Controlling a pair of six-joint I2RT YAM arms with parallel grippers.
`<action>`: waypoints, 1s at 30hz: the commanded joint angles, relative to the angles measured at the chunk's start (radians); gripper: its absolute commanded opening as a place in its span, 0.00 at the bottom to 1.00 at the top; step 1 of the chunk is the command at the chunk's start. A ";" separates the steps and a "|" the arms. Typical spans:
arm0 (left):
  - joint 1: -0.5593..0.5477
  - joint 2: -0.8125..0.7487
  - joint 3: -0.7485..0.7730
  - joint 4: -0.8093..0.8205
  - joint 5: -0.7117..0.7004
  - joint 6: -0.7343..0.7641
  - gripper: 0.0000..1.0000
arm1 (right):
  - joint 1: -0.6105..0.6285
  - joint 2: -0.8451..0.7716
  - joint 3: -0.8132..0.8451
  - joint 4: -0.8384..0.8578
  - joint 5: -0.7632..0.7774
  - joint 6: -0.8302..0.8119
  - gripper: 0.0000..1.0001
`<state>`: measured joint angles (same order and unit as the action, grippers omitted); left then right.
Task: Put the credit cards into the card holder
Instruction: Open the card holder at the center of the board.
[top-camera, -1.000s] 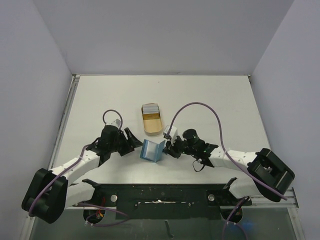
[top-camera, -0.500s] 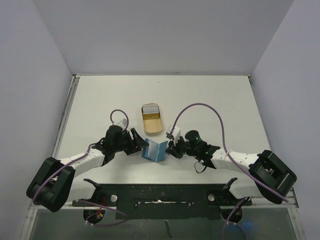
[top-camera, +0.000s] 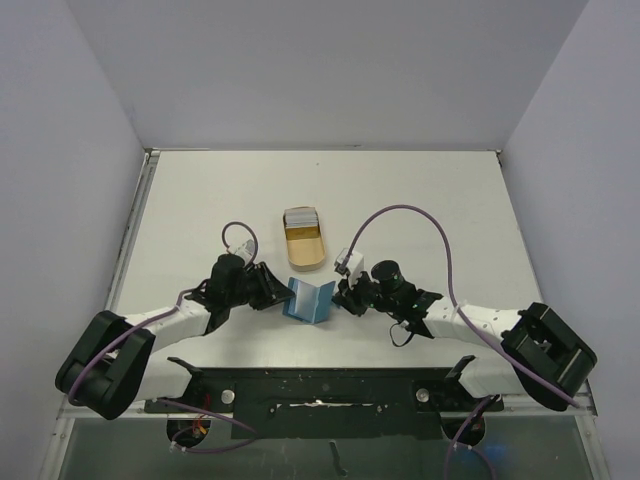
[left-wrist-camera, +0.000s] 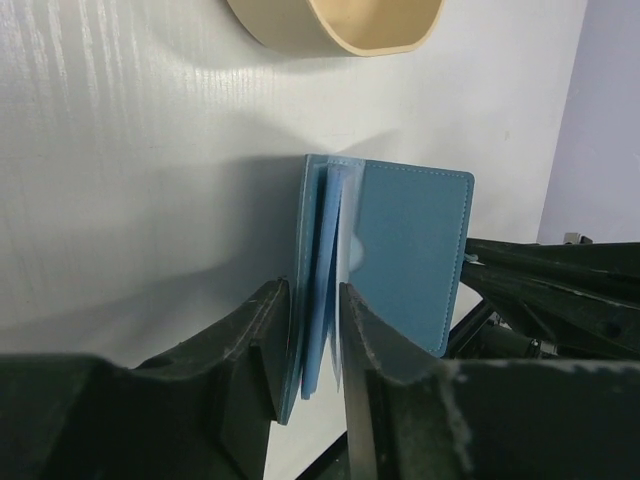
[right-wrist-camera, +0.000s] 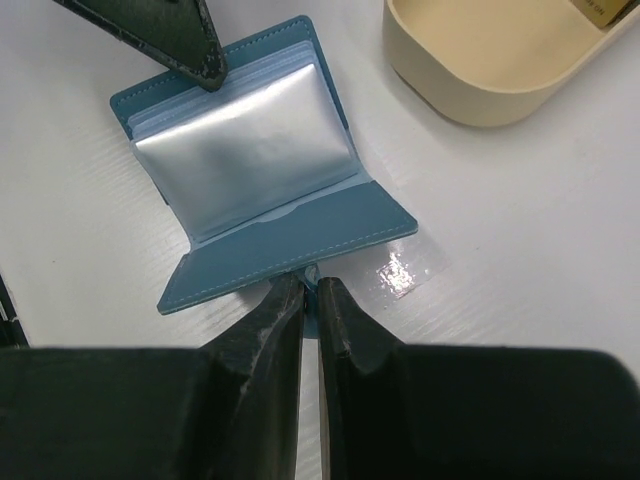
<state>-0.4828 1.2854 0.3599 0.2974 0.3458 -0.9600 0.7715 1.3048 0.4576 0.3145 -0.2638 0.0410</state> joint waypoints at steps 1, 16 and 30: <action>-0.004 -0.004 -0.007 0.082 0.012 0.018 0.22 | -0.008 -0.061 -0.008 0.041 0.048 0.029 0.08; -0.010 0.054 -0.042 0.230 0.075 -0.027 0.23 | -0.006 -0.072 -0.022 0.034 0.103 0.064 0.10; -0.025 -0.070 -0.034 0.143 0.039 -0.019 0.00 | -0.001 -0.091 0.028 -0.110 0.241 0.245 0.13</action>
<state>-0.5026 1.3170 0.3183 0.4515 0.4042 -0.9909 0.7712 1.2469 0.4412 0.2771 -0.1143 0.1654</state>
